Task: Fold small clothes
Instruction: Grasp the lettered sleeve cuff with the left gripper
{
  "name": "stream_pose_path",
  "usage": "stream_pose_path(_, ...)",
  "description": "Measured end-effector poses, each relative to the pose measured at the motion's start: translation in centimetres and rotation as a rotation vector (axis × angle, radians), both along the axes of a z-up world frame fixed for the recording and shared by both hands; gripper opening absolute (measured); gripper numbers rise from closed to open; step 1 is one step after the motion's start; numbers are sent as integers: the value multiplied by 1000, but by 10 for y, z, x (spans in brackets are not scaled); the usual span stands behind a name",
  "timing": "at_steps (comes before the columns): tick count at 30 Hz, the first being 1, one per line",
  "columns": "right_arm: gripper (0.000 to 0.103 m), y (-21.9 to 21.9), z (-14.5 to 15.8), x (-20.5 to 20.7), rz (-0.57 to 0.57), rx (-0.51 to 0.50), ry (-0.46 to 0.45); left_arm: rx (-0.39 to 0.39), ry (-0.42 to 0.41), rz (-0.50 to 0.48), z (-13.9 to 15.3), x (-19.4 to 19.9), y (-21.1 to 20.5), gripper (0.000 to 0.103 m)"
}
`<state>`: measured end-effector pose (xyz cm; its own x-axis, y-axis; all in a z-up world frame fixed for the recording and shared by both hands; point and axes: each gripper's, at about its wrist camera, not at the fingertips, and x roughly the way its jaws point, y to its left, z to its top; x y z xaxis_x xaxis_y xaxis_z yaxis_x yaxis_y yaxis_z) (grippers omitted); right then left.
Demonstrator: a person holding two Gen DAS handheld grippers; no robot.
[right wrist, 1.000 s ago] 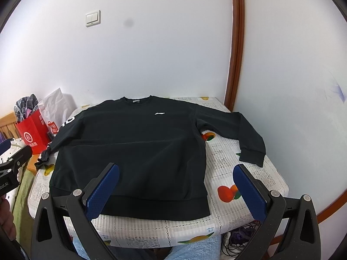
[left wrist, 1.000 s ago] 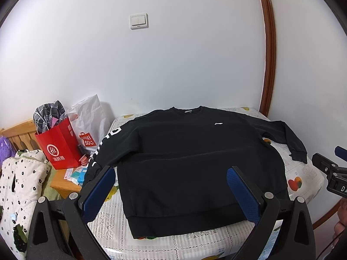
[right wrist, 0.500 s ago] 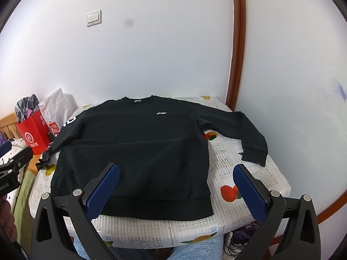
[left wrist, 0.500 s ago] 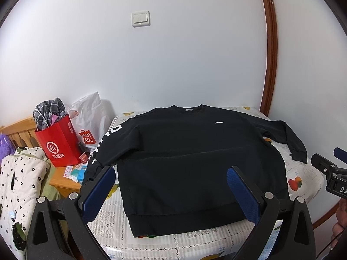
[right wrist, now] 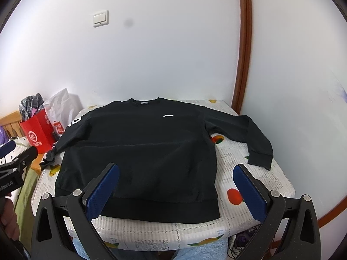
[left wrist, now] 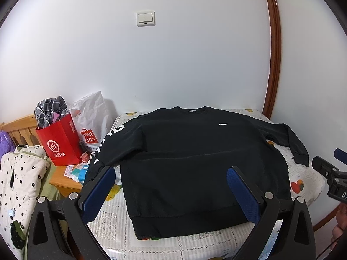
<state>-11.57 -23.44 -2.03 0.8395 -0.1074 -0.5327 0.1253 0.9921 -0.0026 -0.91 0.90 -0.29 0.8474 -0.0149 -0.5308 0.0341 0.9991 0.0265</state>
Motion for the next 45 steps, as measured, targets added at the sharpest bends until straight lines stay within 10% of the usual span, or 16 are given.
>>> stream_pose_path(11,103,8,-3,28,34,-8,-8,33,22,2,-15,39,8,103)
stream_pose_path(32,103,42,-107,160,61,0,250,80,282,254,-154,141,149,99)
stream_pose_path(37,103,55,-125,182,76,-29,303,71,325,294,-179,159,167,71)
stream_pose_path(41,103,56,-134,193,79,-27,327,70,339,307,-185,168,170,21)
stream_pose_path(45,103,53,-141,204,76,-20,347,49,331,294,-173,175,173,12)
